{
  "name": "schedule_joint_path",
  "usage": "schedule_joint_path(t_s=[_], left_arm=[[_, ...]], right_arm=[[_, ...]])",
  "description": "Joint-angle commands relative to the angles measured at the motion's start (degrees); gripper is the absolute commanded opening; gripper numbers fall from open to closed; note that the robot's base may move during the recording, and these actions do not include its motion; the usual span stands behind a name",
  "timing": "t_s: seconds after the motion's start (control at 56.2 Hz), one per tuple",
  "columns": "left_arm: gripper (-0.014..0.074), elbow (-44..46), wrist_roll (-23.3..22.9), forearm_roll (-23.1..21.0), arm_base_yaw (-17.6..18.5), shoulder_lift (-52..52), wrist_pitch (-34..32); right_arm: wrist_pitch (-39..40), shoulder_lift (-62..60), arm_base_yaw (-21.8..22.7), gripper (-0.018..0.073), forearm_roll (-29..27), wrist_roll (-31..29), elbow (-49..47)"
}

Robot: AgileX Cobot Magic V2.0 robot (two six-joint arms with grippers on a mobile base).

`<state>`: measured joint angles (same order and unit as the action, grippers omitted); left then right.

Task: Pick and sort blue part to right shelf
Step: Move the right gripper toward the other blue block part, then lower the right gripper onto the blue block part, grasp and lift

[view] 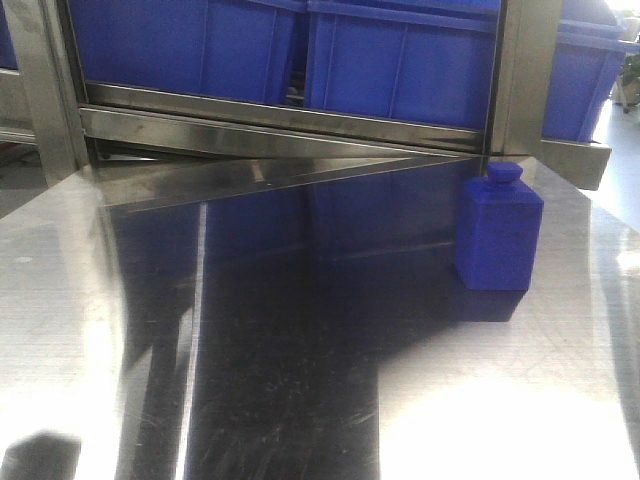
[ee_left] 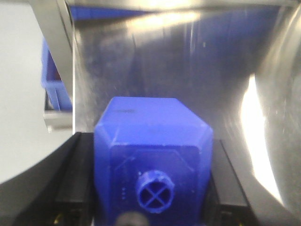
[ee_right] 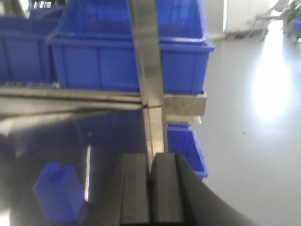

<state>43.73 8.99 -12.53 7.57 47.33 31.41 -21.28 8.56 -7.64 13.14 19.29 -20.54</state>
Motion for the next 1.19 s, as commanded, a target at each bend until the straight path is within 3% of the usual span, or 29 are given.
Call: schedule_joint_path(t_s=[0.0,0.32,0.427,0.533,0.658,0.818,1.174], left_arm=[[0.0244,-0.5,0.0,-1.0,0.2,-3.3,-7.9],[0.0244,-3.0,0.7,-1.0,0.2,-6.5,-10.5],[0.0244,-3.0,0.7,-1.0,0.2,-6.5,-10.9],[0.0243,-3.0,0.7,-1.0,0.2,-6.5,-11.2],[0.0243,-3.0,0.7,-1.0,0.2,-6.5,-11.2],[0.0243,-3.0,0.7,-1.1,0.2,-6.5,-11.2],[0.0242,-3.0,0.7,-1.1,0.2,-6.5,-11.2]], right_arm=[[-1.3,7.5,-4.3,0.0058,1.0,-3.4,-8.7],[-23.8,35.6,-23.0,0.0058,-0.5,-4.2,-35.6],[-31.4,45.2,-27.0,0.0064,-0.5,-4.2,-45.2],[-38.1,53.9,-27.6,0.0137,-1.1,-4.1,-53.3],[-44.0,63.2,-27.6,0.0347,-1.1,-0.9,-61.9],[-45.2,71.1,-27.6,0.0626,-1.0,5.5,-65.6],[-49.2,82.6,-25.2,0.0618,-0.4,11.0,-65.5]])
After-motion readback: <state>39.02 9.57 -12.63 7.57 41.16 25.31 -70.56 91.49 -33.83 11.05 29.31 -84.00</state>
